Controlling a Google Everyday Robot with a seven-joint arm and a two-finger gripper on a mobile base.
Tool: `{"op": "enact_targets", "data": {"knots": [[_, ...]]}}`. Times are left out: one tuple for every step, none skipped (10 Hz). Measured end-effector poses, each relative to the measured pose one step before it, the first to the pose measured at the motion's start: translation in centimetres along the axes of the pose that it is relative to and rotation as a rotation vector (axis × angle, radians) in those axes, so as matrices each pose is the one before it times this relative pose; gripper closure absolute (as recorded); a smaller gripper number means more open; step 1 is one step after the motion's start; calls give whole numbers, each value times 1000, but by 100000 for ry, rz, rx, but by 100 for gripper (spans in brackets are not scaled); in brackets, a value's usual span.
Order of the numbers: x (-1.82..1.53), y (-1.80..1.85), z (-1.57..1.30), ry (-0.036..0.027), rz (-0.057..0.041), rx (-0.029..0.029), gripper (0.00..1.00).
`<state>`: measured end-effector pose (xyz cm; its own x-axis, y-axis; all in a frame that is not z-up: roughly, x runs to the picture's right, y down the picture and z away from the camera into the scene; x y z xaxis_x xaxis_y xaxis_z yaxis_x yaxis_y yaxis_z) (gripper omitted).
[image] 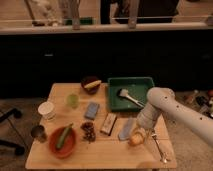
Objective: Place apple in table surface
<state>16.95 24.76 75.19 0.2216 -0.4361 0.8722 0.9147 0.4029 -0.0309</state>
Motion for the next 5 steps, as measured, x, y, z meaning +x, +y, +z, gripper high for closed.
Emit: {"op": "enact_targets", "data": {"knots": [[-216, -16, 142, -1162, -473, -312, 100], [-226, -25, 177, -2099, -493, -204, 99], [-58, -59, 94, -1366, -237, -88, 95], [-13, -122, 151, -1578, -394, -162, 85], [12, -99, 191, -1552, -346, -168, 74]]}}
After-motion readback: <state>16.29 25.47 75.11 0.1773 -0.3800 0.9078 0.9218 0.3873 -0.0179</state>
